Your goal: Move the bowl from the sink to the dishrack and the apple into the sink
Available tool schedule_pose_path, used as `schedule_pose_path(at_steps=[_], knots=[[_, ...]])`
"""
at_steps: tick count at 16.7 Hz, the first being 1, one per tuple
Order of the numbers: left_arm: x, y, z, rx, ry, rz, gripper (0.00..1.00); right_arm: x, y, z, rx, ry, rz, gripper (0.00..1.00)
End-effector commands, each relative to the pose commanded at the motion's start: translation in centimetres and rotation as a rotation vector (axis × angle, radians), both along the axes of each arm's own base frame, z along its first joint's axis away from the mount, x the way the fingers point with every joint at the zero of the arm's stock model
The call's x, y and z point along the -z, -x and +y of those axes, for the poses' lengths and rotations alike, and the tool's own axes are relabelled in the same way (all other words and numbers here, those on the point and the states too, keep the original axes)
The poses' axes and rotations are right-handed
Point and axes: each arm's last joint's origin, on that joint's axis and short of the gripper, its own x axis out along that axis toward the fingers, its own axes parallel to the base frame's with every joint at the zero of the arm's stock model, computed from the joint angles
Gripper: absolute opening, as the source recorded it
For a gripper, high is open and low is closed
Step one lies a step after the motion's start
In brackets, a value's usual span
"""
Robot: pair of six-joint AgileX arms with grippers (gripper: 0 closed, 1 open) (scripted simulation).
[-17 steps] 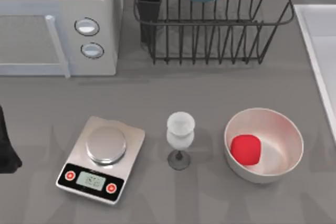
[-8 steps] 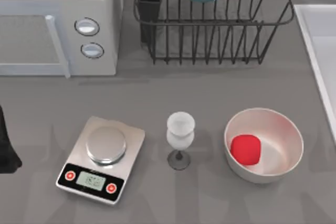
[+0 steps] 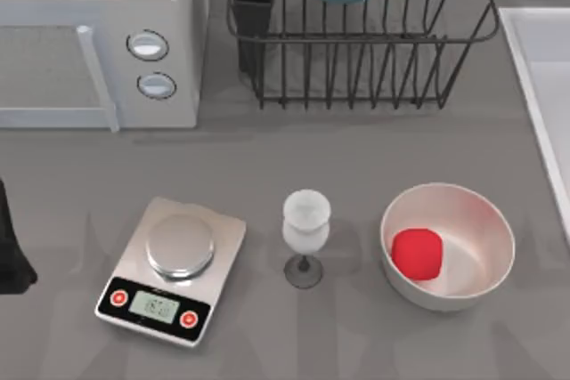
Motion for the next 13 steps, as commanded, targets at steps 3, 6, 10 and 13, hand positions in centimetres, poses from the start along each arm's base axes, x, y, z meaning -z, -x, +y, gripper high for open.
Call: schedule_pose_path(at_steps=[3,6,10,13], knots=[[0.0,0.0,0.0,0.000,0.000,0.000,1.00,-2.4,-0.9,1.2,-0.073,-0.057,0.168,1.00],[0.0,0.0,0.0,0.000,0.000,0.000,1.00,-5.1,-2.9,3.1,-0.140,-0.102,0.389,1.00],[0.0,0.0,0.0,0.000,0.000,0.000,1.00,-7.2,-7.1,7.0,-0.173,-0.110,0.732,1.00],[0.0,0.0,0.0,0.000,0.000,0.000,1.00,-6.9,-10.6,10.8,-0.147,-0.070,0.991,1.00]])
